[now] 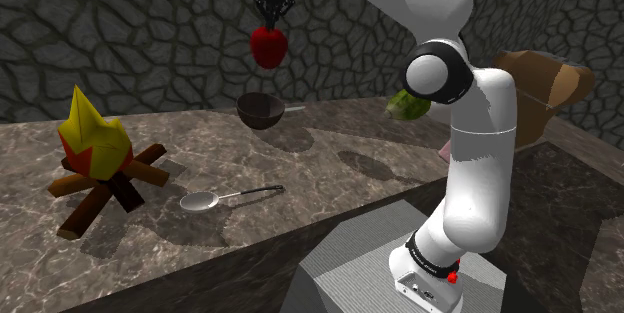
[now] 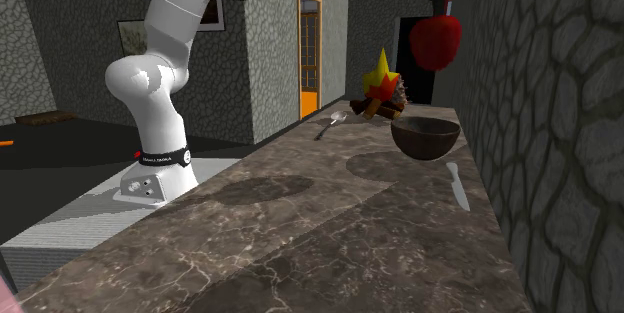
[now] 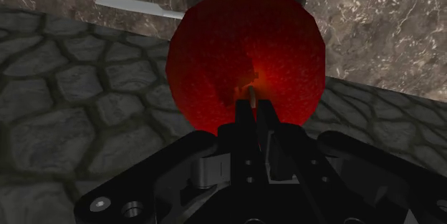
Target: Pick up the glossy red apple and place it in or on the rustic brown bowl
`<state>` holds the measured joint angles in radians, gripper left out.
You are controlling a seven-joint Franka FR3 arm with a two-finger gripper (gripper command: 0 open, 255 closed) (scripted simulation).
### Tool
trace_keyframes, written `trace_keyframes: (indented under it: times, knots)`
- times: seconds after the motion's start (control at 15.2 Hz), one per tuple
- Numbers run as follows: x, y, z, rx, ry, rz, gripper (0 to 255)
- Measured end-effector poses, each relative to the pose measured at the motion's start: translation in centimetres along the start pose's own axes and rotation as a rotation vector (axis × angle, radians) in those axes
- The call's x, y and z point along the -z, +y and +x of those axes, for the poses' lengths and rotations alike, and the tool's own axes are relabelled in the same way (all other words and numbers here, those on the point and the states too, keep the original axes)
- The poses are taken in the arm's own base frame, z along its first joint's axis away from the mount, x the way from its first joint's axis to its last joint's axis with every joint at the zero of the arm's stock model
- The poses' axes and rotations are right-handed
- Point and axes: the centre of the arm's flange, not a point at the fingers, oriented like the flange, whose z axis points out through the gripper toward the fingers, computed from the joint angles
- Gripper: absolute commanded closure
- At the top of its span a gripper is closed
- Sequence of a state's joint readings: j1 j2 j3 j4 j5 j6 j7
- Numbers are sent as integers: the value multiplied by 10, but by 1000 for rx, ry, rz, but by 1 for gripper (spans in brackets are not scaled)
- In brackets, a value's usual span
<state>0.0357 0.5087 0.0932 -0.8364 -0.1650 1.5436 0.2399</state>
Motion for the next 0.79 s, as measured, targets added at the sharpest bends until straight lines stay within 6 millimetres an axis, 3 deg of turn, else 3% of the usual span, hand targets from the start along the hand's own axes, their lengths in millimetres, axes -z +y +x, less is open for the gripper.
trace_keyframes:
  times: [0.79]
  knots:
    - [-57,-7,-8,-2,-1,-1,255]
